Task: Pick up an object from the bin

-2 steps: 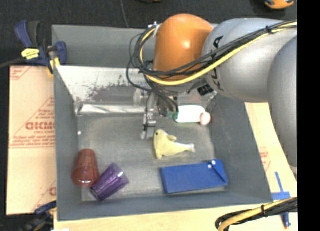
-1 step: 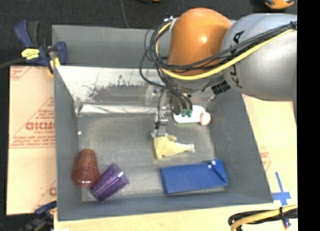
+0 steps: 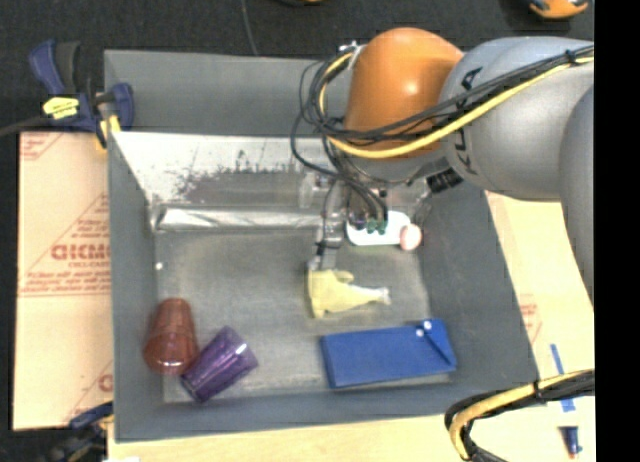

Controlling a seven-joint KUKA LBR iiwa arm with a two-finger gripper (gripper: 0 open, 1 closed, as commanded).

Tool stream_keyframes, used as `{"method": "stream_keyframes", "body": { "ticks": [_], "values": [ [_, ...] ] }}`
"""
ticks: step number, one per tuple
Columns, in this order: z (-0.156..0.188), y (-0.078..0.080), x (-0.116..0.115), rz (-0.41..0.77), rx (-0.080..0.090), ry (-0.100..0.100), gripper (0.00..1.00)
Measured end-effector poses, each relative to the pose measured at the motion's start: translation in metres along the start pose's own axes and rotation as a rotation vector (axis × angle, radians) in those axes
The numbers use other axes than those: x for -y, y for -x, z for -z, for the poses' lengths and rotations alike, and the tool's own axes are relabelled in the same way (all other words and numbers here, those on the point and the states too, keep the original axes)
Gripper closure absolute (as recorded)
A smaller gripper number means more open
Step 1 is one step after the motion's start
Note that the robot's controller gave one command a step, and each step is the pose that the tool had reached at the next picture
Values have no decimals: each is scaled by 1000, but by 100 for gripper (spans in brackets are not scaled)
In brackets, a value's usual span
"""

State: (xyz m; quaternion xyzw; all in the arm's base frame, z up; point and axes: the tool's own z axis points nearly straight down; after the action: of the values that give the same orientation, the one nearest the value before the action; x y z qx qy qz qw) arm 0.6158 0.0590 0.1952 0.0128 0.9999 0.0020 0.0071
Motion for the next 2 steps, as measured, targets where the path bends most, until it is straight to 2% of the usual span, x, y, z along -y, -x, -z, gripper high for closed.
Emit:
{"method": "stream_keyframes", "body": {
  "ticks": [1, 2],
  "values": [
    [-36, -28, 40, 93, 6, 0, 0],
    [-94, -14, 55, 259, 3, 0, 0]
  ]
}}
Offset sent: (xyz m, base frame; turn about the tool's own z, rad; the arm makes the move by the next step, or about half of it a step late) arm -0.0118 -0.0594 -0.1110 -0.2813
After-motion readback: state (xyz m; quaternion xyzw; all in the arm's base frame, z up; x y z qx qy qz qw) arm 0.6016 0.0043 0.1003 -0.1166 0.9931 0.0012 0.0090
